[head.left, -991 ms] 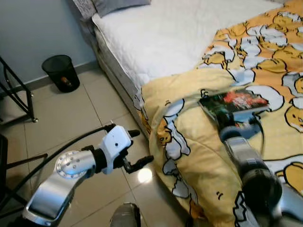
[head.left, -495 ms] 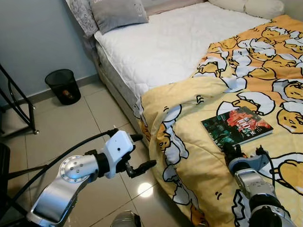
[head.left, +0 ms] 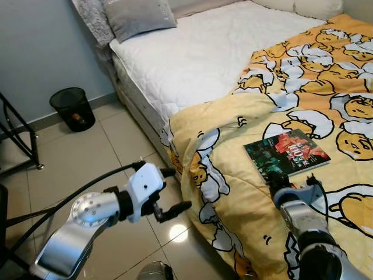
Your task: Clean up the room
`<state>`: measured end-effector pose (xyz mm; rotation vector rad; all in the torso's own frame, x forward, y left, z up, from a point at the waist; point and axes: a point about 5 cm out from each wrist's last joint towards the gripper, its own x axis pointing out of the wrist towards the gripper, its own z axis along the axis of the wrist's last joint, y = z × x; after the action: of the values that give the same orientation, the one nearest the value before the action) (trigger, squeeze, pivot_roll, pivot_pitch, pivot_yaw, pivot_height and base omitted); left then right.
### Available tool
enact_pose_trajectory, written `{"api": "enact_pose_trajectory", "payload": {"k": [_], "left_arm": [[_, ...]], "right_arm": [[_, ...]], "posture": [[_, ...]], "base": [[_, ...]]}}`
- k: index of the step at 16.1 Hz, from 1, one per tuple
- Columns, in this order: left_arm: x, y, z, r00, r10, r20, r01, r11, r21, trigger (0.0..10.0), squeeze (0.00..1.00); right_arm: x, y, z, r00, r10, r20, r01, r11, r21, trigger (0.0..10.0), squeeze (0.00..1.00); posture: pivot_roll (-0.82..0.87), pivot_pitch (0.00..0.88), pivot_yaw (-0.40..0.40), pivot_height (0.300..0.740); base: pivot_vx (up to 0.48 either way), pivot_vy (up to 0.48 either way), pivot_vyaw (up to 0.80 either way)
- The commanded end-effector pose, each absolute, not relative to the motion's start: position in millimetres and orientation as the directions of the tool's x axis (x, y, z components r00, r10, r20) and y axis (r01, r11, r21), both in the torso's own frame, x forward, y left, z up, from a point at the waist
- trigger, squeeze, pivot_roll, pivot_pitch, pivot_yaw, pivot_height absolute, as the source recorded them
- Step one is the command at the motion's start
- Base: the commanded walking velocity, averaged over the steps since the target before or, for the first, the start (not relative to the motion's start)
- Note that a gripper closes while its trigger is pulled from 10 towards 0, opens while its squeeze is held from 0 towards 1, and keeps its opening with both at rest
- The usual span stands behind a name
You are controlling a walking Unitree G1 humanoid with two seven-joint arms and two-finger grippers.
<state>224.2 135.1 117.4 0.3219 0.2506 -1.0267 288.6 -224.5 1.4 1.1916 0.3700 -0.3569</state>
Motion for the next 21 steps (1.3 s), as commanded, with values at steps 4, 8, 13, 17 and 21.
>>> {"api": "enact_pose_trajectory", "payload": {"k": [4,8,13,17,21], "left_arm": [[220.2,140.5,121.9,0.495,-0.789,-0.365,0.867,0.475,0.149,10.0,0.75],[216.9,141.7,122.0,0.492,-0.785,-0.377,0.868,0.474,0.145,10.0,0.75],[216.2,144.4,121.3,0.497,-0.778,-0.384,0.864,0.482,0.143,10.0,0.75],[217.8,144.1,120.8,0.500,-0.776,-0.383,0.863,0.486,0.142,10.0,0.75],[218.4,145.2,121.2,0.503,-0.774,-0.385,0.861,0.488,0.144,10.0,0.75]], "right_arm": [[297.9,-214.8,5.1,0.884,-0.089,-0.460,0.464,0.295,0.835,10.0,0.74],[302.6,-206.7,6.1,0.883,-0.095,-0.460,0.464,0.328,0.823,10.0,0.00],[321.5,-214.4,33.3,0.958,-0.116,-0.264,0.285,0.248,0.926,10.0,0.00],[325.3,-212.2,36.1,0.958,-0.103,-0.269,0.287,0.262,0.921,0.0,0.00],[324.5,-210.9,33.8,0.951,-0.104,-0.290,0.308,0.258,0.916,0.0,0.00]], "posture": [[0.17,0.101,0.098,0.740],[0.19,0.121,0.099,0.740],[0.19,0.121,0.091,0.740],[0.19,0.122,0.089,0.740],[0.20,0.120,0.086,0.740]], "base": [[0.000,0.000,0.00],[0.000,0.000,0.00],[0.000,0.000,0.00],[0.000,0.000,0.00],[0.000,0.000,0.00]]}}
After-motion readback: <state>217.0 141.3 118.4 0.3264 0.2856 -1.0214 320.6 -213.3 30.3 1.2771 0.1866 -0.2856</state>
